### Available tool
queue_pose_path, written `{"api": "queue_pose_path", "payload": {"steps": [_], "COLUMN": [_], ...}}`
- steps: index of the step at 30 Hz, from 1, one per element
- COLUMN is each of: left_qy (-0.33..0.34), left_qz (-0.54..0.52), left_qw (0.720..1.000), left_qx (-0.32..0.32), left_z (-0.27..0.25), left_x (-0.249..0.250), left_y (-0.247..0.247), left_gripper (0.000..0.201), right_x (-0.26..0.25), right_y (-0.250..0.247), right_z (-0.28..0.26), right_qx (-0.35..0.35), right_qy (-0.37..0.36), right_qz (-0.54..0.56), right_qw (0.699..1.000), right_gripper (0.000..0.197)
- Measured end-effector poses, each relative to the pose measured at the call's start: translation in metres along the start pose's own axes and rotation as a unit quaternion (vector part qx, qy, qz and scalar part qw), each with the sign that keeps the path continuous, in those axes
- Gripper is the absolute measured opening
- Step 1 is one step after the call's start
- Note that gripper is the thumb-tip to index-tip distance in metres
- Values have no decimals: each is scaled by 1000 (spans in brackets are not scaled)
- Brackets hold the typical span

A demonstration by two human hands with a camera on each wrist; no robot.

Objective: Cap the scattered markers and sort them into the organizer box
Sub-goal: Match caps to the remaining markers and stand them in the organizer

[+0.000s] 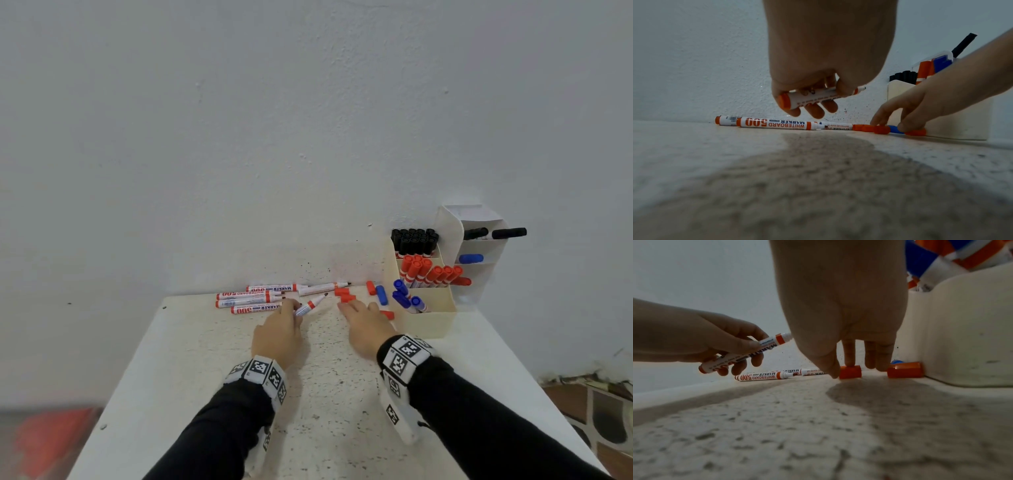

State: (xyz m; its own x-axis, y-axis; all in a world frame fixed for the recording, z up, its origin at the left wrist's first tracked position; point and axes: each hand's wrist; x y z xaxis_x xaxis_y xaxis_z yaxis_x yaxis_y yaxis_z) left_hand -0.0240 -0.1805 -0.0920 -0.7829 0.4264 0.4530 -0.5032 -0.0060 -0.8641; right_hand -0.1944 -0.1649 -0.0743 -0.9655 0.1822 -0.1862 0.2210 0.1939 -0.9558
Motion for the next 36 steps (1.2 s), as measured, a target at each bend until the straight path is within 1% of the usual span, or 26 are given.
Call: {"api": "queue_pose_path", "payload": {"steps": [4,9,12,14,15,16,18,21,24,26,29,30,32,33,35,36], "left_qy": [-20,-32,-32,-30,-27,-24,-22,-24,-15,-3,23,31,42,43,42,41], "left_qz": [14,11,6,7,10,14,19,18,18,13,17,20,29,31,20,11], "left_qw": [1000,999,999,999,999,999,999,999,999,1000,999,999,999,999,999,999], "left_qx": [-6,-20,-24,-27,-27,-29,-30,-33,-27,-21,-18,-17,-14,-10,2,8], "left_z": [-1,-1,-1,-1,-1,-1,0,-1,-1,-1,-2,-3,-3,-3,-1,-1], "left_x": [2,2,2,2,2,2,2,2,3,4,6,7,8,8,6,6], "left_y": [0,4,4,4,4,4,4,4,2,2,0,0,0,0,2,2], "left_gripper": [23,24,24,25,26,26,25,25,25,25,24,23,24,24,25,25], "right_x": [-2,0,3,3,3,3,4,1,-5,-8,-12,-13,-15,-16,-17,-16], "right_y": [4,6,6,6,7,7,7,3,-1,-2,0,1,1,1,1,1], "right_z": [10,18,16,16,16,17,18,15,13,14,15,15,14,14,14,15], "right_qx": [34,23,47,58,57,52,54,92,122,134,126,116,104,110,142,143], "right_qy": [20,49,36,41,49,54,35,-20,-26,-15,-1,-1,-6,-9,-8,-4], "right_qz": [-4,16,-51,-64,-40,9,134,265,375,419,480,492,492,493,512,519], "right_qw": [999,998,997,995,996,997,989,960,919,898,868,863,864,863,847,843], "right_gripper": [55,41,29,30,32,33,34,30,16,16,17,17,16,16,16,16]}}
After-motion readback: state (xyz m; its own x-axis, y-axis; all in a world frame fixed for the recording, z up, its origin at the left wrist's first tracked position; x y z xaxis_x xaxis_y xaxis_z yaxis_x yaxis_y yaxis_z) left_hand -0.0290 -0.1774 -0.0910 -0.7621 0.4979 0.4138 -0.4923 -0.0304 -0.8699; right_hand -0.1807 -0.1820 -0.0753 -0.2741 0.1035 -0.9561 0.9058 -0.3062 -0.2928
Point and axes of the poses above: each hand's wrist, its own z-axis towards the middle knuckle, its own y-axis out of the palm, x = y × z, and after that the axes turned 13 degrees about y, right-handed
